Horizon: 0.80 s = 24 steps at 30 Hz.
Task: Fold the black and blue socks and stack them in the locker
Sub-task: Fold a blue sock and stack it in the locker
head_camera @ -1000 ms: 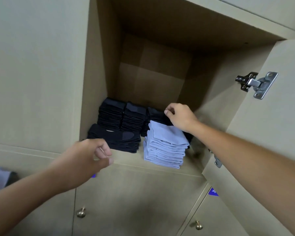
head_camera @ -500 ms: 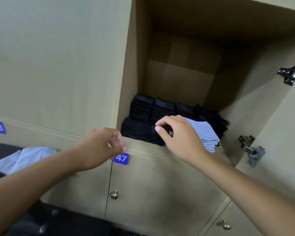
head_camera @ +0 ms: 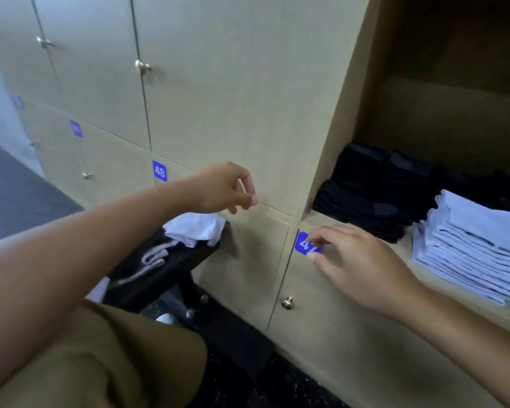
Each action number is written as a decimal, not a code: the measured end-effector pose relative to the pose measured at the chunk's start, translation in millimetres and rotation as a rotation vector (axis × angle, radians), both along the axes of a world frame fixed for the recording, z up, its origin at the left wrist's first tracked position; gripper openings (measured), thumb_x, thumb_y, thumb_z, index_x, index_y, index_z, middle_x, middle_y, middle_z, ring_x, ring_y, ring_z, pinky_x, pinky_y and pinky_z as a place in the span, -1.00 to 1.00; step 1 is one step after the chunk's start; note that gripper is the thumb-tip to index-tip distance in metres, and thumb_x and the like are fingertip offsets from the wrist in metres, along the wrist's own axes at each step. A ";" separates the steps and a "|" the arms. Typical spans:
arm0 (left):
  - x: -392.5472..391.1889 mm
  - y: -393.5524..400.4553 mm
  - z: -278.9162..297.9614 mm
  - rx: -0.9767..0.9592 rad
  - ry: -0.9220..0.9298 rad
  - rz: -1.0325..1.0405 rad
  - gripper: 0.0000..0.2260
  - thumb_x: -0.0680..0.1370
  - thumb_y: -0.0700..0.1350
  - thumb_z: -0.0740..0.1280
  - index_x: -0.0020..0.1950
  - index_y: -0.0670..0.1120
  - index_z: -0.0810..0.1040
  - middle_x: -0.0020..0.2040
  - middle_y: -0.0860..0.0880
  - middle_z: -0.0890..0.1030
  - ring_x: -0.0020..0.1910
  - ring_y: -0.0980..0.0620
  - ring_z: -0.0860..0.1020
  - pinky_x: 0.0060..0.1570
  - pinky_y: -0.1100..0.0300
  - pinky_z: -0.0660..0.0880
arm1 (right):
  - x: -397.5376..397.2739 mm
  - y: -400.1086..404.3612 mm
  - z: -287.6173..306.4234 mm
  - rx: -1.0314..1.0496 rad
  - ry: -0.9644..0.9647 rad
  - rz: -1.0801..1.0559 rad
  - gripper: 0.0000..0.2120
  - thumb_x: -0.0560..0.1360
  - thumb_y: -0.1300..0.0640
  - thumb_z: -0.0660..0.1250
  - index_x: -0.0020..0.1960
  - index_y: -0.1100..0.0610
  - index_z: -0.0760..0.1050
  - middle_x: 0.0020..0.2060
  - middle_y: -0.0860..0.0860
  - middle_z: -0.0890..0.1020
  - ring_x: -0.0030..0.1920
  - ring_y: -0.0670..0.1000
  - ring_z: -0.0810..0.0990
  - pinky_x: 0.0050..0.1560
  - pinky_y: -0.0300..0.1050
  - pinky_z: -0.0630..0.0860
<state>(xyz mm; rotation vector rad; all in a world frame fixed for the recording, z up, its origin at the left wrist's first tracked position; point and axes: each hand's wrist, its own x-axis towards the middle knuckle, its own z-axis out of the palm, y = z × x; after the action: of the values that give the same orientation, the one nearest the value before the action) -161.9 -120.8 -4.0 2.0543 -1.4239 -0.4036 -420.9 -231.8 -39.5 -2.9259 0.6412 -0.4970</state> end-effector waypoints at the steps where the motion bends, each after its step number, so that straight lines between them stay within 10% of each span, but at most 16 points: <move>1: 4.5 4.5 -0.7 0.007 -0.013 0.021 -0.89 0.57 -0.08 0.45 0.00 -0.11 0.63 -0.16 0.02 0.72 -0.21 0.00 0.72 -0.10 0.20 0.57 | 4.1 0.8 -0.4 0.018 0.001 0.006 -0.82 0.59 -0.11 0.28 0.16 -0.12 0.53 0.08 -0.23 0.59 0.17 -0.11 0.51 0.15 -0.07 0.48; 13: 66.7 25.2 -43.7 0.180 -0.171 0.236 -0.85 0.50 -0.04 0.50 -0.04 -0.09 0.65 0.00 -0.02 0.69 0.08 -0.06 0.63 0.21 -0.10 0.55 | 45.7 6.5 2.8 0.138 0.044 0.055 -0.77 0.59 -0.12 0.30 0.23 -0.15 0.52 0.08 -0.24 0.57 0.11 -0.12 0.55 0.12 0.01 0.54; 24: 56.8 13.0 -68.8 0.494 -0.407 0.065 -0.68 0.44 -0.10 0.49 0.18 0.01 0.62 0.12 0.03 0.63 -0.02 -0.01 0.57 -0.12 0.21 0.47 | 54.4 7.9 -3.1 0.174 0.119 0.045 -0.78 0.59 -0.13 0.29 0.22 -0.14 0.52 0.10 -0.20 0.58 0.09 -0.10 0.56 0.12 -0.02 0.54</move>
<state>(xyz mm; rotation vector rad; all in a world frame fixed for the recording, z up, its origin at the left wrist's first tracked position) -105.1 -107.8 -72.8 2.6943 -1.5995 -0.3475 -366.5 -223.9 -42.6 -2.8133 0.5979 -0.2502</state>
